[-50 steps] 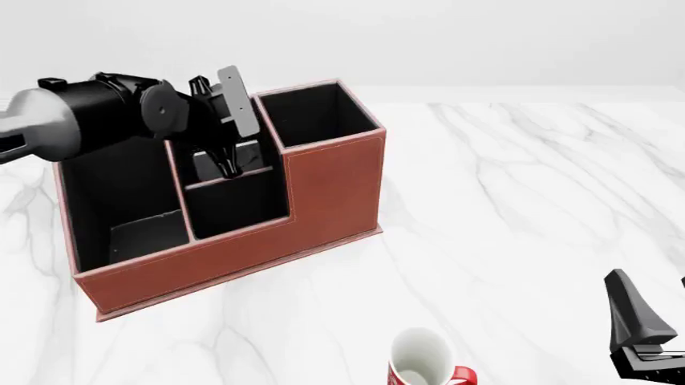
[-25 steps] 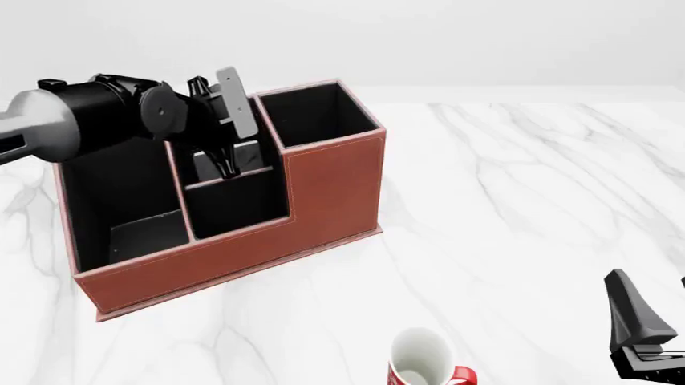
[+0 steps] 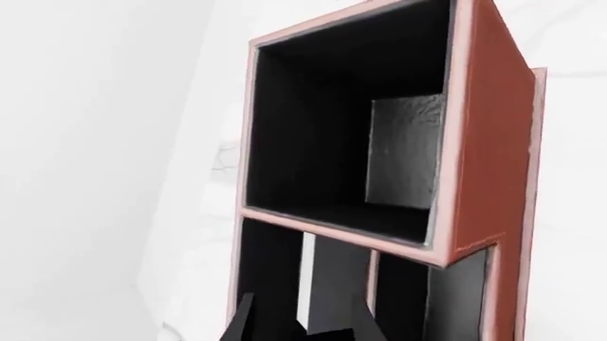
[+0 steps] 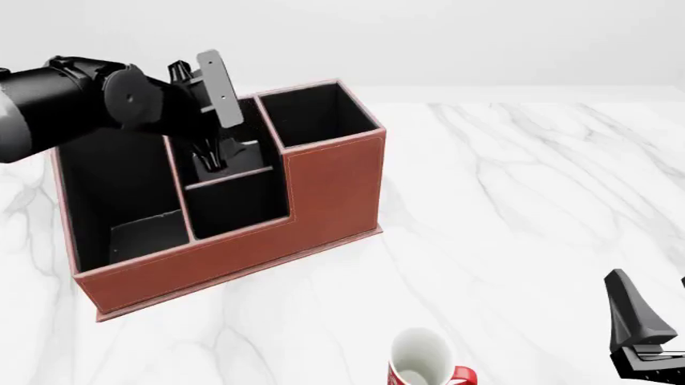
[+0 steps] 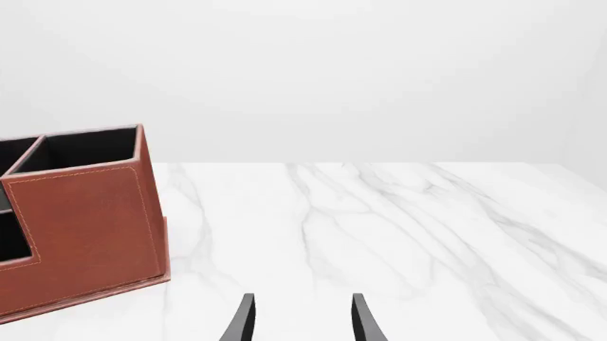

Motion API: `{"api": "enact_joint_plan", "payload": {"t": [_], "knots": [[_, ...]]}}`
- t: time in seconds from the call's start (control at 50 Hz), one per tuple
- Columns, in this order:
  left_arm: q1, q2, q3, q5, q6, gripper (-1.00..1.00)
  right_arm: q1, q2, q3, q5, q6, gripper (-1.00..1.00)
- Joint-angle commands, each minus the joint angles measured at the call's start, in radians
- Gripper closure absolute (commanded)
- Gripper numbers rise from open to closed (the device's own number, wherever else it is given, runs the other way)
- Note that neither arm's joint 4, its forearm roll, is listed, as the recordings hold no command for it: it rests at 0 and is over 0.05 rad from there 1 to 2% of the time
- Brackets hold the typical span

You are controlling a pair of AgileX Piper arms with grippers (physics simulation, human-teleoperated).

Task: Pick up the book and place it in the front compartment of the caddy.

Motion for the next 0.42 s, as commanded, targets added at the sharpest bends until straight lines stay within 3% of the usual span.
{"api": "enact_joint_plan", "payload": {"t": [0.02, 0.26, 0.34, 0.42], "knots": [[-0.009, -0.119, 0.086, 0.037, -0.021, -1.0, 0.0, -0.001, 0.001, 0.0, -0.001, -1.0], [-0.045, -0.297, 0.203, 0.05, -0.06, -1.0, 0.0, -0.001, 0.001, 0.0, -0.001, -1.0], [-0.068, -0.363, 0.301, 0.031, -0.071, -1.0, 0.0, -0.001, 0.001, 0.0, 0.0, -1.0], [-0.107, -0.422, 0.341, 0.033, -0.112, -1.0, 0.0, -0.001, 0.001, 0.0, 0.0, -1.0]]}}
